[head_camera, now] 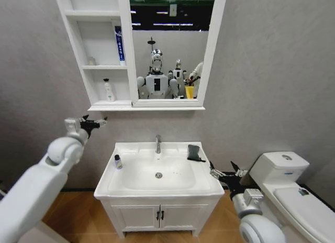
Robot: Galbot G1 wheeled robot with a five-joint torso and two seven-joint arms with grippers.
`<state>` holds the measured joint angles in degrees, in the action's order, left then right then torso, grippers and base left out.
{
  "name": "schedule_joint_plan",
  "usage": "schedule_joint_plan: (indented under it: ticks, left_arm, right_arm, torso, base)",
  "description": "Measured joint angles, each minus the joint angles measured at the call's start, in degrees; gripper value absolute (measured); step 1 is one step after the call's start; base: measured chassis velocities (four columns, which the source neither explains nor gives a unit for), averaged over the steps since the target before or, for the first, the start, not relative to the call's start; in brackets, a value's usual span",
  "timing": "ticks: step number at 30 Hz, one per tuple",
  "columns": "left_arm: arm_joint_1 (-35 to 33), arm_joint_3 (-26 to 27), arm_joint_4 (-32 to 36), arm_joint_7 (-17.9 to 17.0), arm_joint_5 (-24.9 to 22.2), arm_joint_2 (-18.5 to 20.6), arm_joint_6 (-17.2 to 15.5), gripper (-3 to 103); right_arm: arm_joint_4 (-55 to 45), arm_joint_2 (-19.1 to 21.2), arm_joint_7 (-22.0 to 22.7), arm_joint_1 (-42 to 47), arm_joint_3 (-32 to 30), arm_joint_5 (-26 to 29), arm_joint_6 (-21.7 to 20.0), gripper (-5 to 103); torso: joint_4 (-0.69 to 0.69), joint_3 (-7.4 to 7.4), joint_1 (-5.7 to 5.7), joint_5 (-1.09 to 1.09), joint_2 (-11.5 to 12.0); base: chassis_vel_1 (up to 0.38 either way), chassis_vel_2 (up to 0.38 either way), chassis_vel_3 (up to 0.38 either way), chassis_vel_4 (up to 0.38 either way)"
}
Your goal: Move facial cleanser and shampoo from washbasin to cabinet, then wipe washbasin with towel.
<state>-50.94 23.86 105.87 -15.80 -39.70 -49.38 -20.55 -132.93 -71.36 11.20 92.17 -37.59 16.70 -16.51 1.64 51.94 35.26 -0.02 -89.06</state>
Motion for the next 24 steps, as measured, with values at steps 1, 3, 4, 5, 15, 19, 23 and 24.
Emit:
schedule_joint_plan:
  ticks: [1, 3, 4, 5, 15, 19, 23, 24]
  left_arm:
    - [-1.28, 0.01, -0.38, 0.88, 1.43, -1.35, 1.05, 100]
    - [-3.47, -0.27, -1.88, 2.24, 4.38, -3.8, 3.01, 100]
    - [-3.47, -0.27, -1.88, 2.24, 4.38, -3.8, 3.01, 100]
    - [-4.98, -0.56, -4.11, 3.87, 7.26, -5.99, 4.65, 100]
    - [-7.37, -1.39, -15.85, 7.82, 15.64, -14.21, 10.61, 100]
    - [-7.31, -1.51, -17.85, 9.14, 16.88, -15.5, 11.59, 100]
    - [-7.28, -1.63, -19.61, 9.85, 18.0, -16.59, 12.34, 100]
    - [-7.25, -1.64, -20.18, 10.34, 18.3, -16.73, 12.54, 100]
  right_arm:
    - [-0.18, -0.05, 0.05, 0.14, -0.03, 0.0, 0.0, 100]
    - [-0.51, -0.17, 0.15, 0.39, -0.15, 0.0, 0.0, 100]
    - [-0.51, -0.17, 0.15, 0.39, -0.15, 0.0, 0.0, 100]
    - [-0.92, -0.33, 0.22, 0.62, -0.31, 0.0, 0.0, 100]
    - [-1.58, -0.53, 0.62, 1.05, -0.71, 0.11, 0.03, 100]
    - [-1.56, -0.52, 0.65, 1.03, -0.72, 0.13, 0.03, 100]
    - [-1.33, -0.64, 0.66, 1.0, -0.71, 0.09, 0.03, 100]
    - [-1.26, -0.69, 0.66, 0.99, -0.71, 0.08, 0.03, 100]
  torso:
    - [0.02, -0.01, 0.0, 0.03, 0.0]
    - [0.01, 0.0, 0.0, 0.05, 0.0]
    - [0.01, 0.0, 0.0, 0.05, 0.0]
    - [0.02, 0.0, 0.0, 0.02, 0.0]
    - [0.01, 0.0, 0.0, 0.02, 0.0]
    - [0.01, 0.0, 0.0, 0.03, 0.0]
    - [0.01, 0.0, 0.0, 0.03, 0.0]
    - [0.01, 0.0, 0.0, 0.03, 0.0]
  base:
    - [0.0, 0.0, 0.0, 0.0]
    - [0.0, 0.0, 0.0, 0.0]
    - [0.0, 0.0, 0.0, 0.0]
    - [0.0, 0.0, 0.0, 0.0]
    - [0.0, 0.0, 0.0, 0.0]
    - [0.0, 0.0, 0.0, 0.0]
    - [0.0, 0.0, 0.0, 0.0]
    - [0.0, 0.0, 0.0, 0.0]
